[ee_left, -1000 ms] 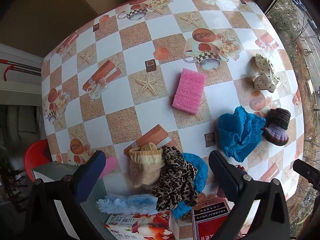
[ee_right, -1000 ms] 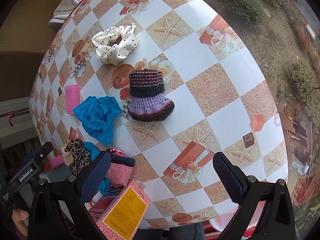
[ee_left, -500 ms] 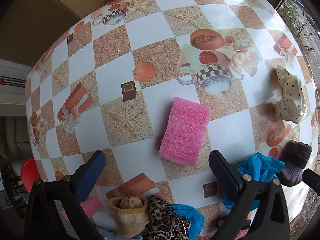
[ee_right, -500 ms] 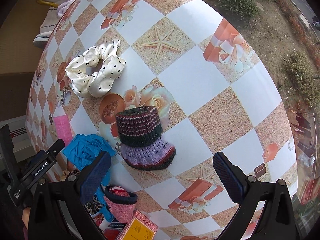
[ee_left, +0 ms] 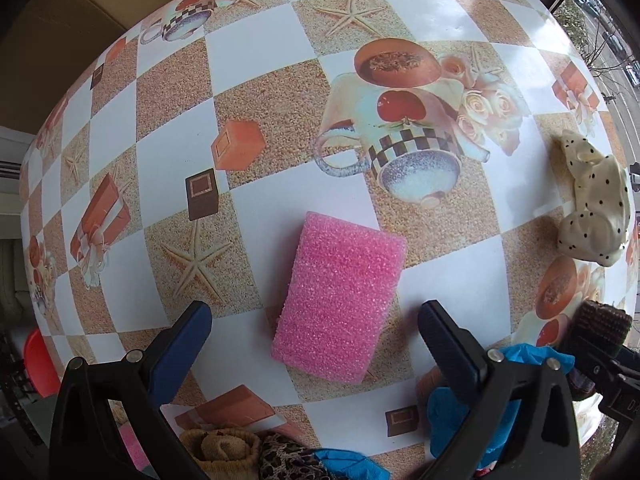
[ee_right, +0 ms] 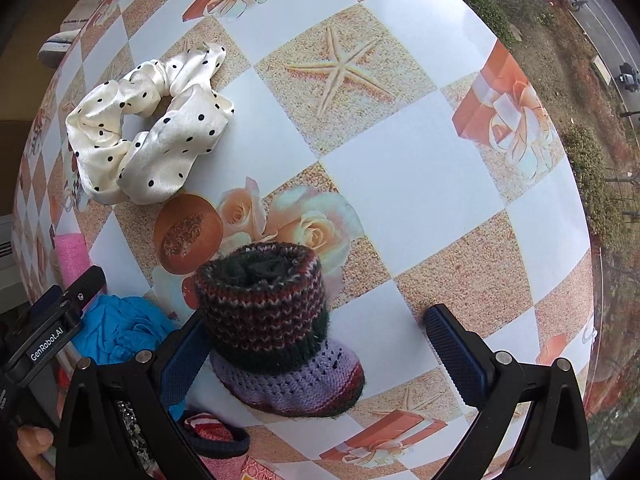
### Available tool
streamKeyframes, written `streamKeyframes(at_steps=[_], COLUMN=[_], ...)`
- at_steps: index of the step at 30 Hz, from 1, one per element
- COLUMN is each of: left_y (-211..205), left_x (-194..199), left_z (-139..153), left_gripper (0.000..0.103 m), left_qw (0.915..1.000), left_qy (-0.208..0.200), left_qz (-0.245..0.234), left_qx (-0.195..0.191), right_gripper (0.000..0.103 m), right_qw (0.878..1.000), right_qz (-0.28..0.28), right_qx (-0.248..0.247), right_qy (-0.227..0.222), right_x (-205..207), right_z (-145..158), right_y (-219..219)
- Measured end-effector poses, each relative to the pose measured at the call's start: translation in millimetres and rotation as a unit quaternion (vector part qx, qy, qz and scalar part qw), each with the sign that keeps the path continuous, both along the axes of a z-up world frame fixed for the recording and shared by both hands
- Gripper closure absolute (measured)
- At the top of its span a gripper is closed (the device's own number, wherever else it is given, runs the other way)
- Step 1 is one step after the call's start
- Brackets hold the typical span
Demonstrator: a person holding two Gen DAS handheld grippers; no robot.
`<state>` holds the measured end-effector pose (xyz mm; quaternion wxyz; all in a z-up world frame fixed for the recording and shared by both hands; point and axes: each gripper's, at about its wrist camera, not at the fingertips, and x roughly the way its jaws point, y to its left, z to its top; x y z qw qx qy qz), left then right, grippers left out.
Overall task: Organize soft objects
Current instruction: 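Grasp the pink sponge with the left tool while the right tool grasps the knitted purple hat, then lift the pink sponge and knitted hat and carry both toward the white box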
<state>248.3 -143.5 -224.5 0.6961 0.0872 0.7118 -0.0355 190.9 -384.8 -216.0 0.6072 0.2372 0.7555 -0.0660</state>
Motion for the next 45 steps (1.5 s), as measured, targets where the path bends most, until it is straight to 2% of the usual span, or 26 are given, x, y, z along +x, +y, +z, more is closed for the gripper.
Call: streamKeyframes(at_steps=[4, 7, 11, 20, 24, 26, 27, 29, 30, 31, 32, 36, 45], left_y=[4, 11, 18, 4, -3, -8, -12, -19, -24, -25, -25, -31, -63], left_x=[4, 6, 6, 11, 10, 7, 6, 6, 6, 7, 7, 3, -15], left_z=[-4, -11, -8, -15, -10, -5, -2, 7, 10, 13, 17, 43, 116], left_gripper=[0.0, 0.0, 0.0, 0.0, 0.007, 0.013, 0.022, 0.049, 0.055, 0.055, 0.056, 0.056, 0.056], left_qw=[0.9999, 0.9985, 0.9991, 0.9982, 0.9984, 0.9986, 0.9986, 0.9985, 0.998, 0.9971, 0.9963, 0.9957, 0.989], left_qy=[0.002, 0.026, 0.014, 0.043, 0.038, 0.033, 0.03, 0.019, 0.023, 0.027, 0.025, -0.001, -0.064], left_qz=[0.001, 0.015, 0.009, 0.012, 0.012, 0.005, 0.0, -0.014, -0.019, -0.017, -0.012, -0.014, -0.084], left_qx=[-0.011, -0.046, -0.038, -0.04, -0.041, -0.042, -0.045, -0.049, -0.056, -0.07, -0.081, -0.091, -0.103], right_gripper=[0.0, 0.0, 0.0, 0.0, 0.0, 0.007, 0.01, 0.027, 0.034, 0.049, 0.051, 0.053, 0.053], right_qw=[0.998, 0.997, 0.997, 0.996, 0.996, 0.996, 0.996, 0.995, 0.995, 0.995, 0.996, 0.998, 0.997], right_qz=[0.042, 0.052, 0.05, 0.054, 0.049, 0.05, 0.054, 0.06, 0.063, 0.064, 0.06, 0.035, -0.006], right_qx=[-0.036, -0.047, -0.055, -0.061, -0.06, -0.068, -0.074, -0.079, -0.08, -0.079, -0.069, -0.038, -0.019], right_qy=[0.012, 0.015, 0.025, 0.037, 0.034, 0.029, 0.024, 0.012, 0.002, -0.009, -0.019, -0.041, -0.068], right_x=[4, 4, 2, 13, 0, -6, -7, -11, -11, -13, -15, -23, -55], right_z=[-7, -12, -13, -12, -8, -4, -2, 4, 7, 10, 12, 19, 61], right_y=[16, 22, 17, 6, 10, 12, 13, 15, 15, 14, 13, 5, -8])
